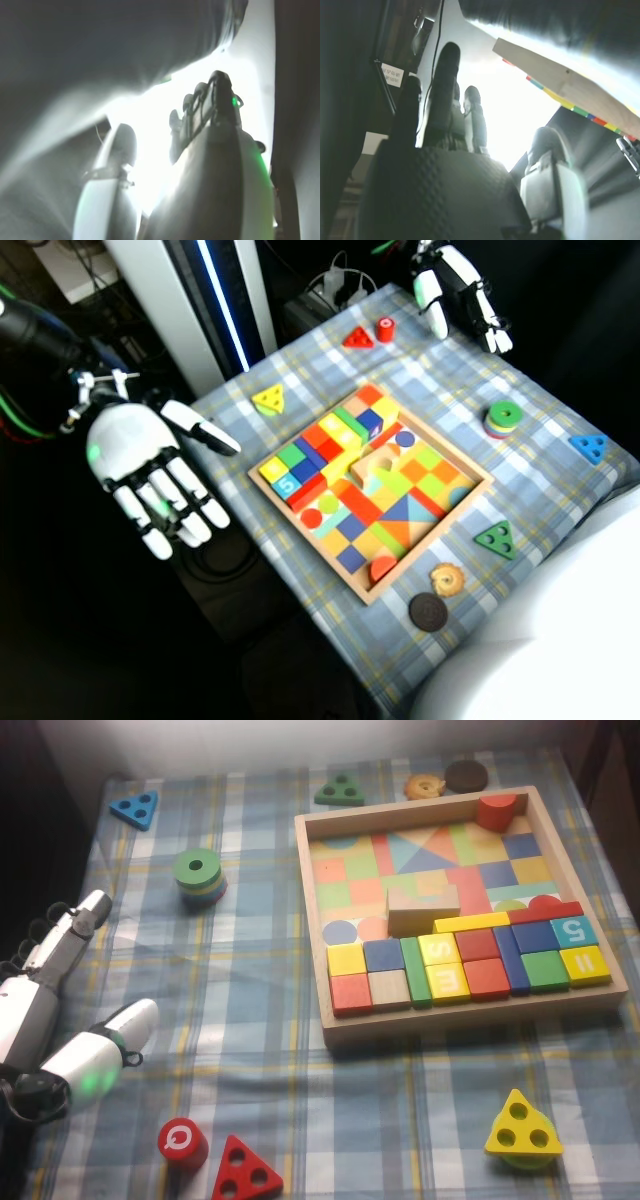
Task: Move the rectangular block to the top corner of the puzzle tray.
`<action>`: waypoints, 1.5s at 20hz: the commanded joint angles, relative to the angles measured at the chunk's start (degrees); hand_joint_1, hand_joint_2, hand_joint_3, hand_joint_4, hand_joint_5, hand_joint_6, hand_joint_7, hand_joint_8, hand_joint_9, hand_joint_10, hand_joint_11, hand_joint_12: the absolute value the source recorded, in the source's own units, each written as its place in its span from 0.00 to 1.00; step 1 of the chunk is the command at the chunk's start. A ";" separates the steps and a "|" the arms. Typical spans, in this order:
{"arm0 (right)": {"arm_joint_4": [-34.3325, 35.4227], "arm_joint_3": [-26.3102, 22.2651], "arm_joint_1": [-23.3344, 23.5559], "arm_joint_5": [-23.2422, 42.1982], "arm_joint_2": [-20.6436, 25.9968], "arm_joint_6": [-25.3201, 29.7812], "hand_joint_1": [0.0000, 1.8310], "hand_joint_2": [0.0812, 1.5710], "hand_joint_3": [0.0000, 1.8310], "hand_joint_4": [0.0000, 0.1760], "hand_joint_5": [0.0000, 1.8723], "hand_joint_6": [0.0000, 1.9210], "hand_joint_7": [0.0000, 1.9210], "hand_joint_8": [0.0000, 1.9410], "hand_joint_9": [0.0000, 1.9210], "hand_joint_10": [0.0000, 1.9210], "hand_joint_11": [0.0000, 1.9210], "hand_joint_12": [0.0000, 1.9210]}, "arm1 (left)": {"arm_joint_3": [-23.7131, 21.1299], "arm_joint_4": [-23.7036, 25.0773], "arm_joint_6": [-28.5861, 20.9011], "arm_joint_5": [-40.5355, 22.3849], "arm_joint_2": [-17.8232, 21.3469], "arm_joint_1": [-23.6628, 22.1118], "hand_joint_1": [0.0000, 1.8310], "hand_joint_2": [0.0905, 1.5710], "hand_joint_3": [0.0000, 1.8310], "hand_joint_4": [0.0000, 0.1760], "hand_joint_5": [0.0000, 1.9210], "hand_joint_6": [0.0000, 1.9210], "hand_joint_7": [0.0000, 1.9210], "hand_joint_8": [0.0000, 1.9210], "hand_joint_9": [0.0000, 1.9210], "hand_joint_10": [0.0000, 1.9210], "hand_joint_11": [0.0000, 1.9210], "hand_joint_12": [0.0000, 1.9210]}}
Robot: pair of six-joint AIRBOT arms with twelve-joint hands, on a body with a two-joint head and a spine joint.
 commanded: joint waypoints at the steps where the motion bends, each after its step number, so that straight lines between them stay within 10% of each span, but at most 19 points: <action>1: -1.90 0.10 0.04 6.84 0.44 0.36 0.33 0.85 0.01 0.66 0.13 0.00 0.06 0.00 0.05 0.01 0.00 0.19 | 0.28 2.74 -0.39 -6.55 0.41 -0.74 0.42 0.82 0.00 0.48 0.05 0.00 0.02 0.00 0.00 0.00 0.00 0.00; 4: -3.94 0.30 -0.23 6.49 1.76 4.09 0.35 0.86 0.00 0.31 0.12 0.00 0.05 0.00 0.04 0.00 0.00 0.22 | 0.09 3.34 -0.38 -6.68 0.87 -1.01 0.41 0.83 0.00 0.56 0.04 0.00 0.01 0.00 0.00 0.00 0.00 0.00; 5: -5.23 0.45 -0.28 5.88 2.71 5.58 0.36 0.86 0.00 0.00 0.12 0.00 0.05 0.00 0.04 0.00 0.00 0.24 | -0.02 3.42 -0.38 -6.73 1.05 -1.01 0.41 0.83 0.00 0.60 0.04 0.00 0.01 0.00 0.00 0.00 0.00 0.00; 8: -9.45 0.21 -0.26 3.31 7.82 5.45 0.30 0.88 0.00 0.00 0.11 0.00 0.04 0.00 0.02 0.00 0.00 0.13 | -0.19 3.76 -0.38 -6.16 1.31 -0.98 0.42 0.83 0.00 0.60 0.04 0.00 0.01 0.00 0.00 0.00 0.00 0.00; 10: -12.52 0.43 -0.08 1.32 11.84 6.72 0.29 0.86 0.00 0.06 0.10 0.00 0.06 0.00 0.02 0.00 0.00 0.00 | -0.01 4.16 -0.38 -5.20 1.21 -1.18 0.44 0.82 0.00 0.43 0.06 0.00 0.02 0.00 0.00 0.00 0.00 0.00; 13: -18.83 3.28 0.83 -4.75 16.72 15.62 0.31 0.87 0.00 0.00 0.08 0.00 0.04 0.00 0.01 0.00 0.00 0.00 | 0.15 4.33 -0.37 -4.78 1.17 -1.28 0.44 0.83 0.00 0.53 0.06 0.00 0.01 0.00 0.00 0.00 0.00 0.00; 14: -20.57 4.75 0.85 -6.41 17.56 19.75 0.27 0.84 0.01 0.03 0.07 0.00 0.06 0.00 0.05 0.01 0.00 0.19 | 0.25 4.41 -0.37 -4.56 1.19 -1.31 0.43 0.82 0.00 0.53 0.06 0.00 0.01 0.00 0.00 0.00 0.00 0.00; 15: -22.43 6.24 0.85 -8.21 18.37 23.90 0.24 0.84 0.01 0.33 0.07 0.00 0.07 0.00 0.05 0.00 0.00 0.24 | 0.34 4.55 -0.37 -4.28 1.22 -1.42 0.44 0.82 0.00 0.49 0.06 0.00 0.02 0.00 0.00 0.00 0.00 0.00; 17: -26.18 8.63 1.16 -12.14 19.90 29.20 0.24 0.83 0.00 0.54 0.05 0.00 0.08 0.00 0.09 0.01 0.00 0.34 | 0.52 4.70 -0.37 -3.62 1.14 -1.79 0.42 0.82 0.00 0.63 0.05 0.00 0.01 0.00 0.00 0.00 0.00 0.00; 19: -29.63 11.15 1.27 -16.03 20.81 33.41 0.22 0.81 0.00 0.36 0.04 0.00 0.10 0.00 0.12 0.01 0.00 0.61 | 0.55 4.71 -0.36 -3.23 1.07 -1.84 0.43 0.82 0.00 0.65 0.05 0.00 0.01 0.00 0.00 0.00 0.00 0.00; 21: -33.43 13.18 3.47 -20.42 21.64 36.27 0.23 0.80 0.00 0.36 0.05 0.00 0.10 0.00 0.13 0.01 0.00 0.64 | 0.63 4.74 -0.36 -2.47 1.09 -2.05 0.43 0.82 0.00 0.58 0.05 0.00 0.02 0.00 0.00 0.00 0.00 0.00; 23: -40.98 16.10 9.69 -27.71 21.60 40.74 0.28 0.76 0.00 0.17 0.09 0.00 0.10 0.00 0.11 0.00 0.00 0.57 | 0.71 4.76 -0.36 -1.88 1.14 -2.21 0.44 0.82 0.00 0.51 0.05 0.00 0.01 0.00 0.00 0.00 0.00 0.00; 26: -53.95 19.61 22.32 -38.72 19.75 46.89 0.34 0.74 0.00 0.29 0.15 0.01 0.15 0.01 0.17 0.01 0.00 0.66 | 0.60 4.67 -0.36 -2.32 1.21 -2.19 0.43 0.82 0.00 0.48 0.05 0.00 0.01 0.00 0.00 0.00 0.00 0.00; 30: -79.22 25.10 40.23 -52.46 13.56 60.33 0.34 0.78 0.01 0.20 0.11 0.00 0.13 0.00 0.16 0.00 0.00 0.71 | 0.51 4.40 -0.36 -3.13 1.21 -1.48 0.43 0.82 0.00 0.42 0.06 0.00 0.02 0.00 0.00 0.00 0.00 0.00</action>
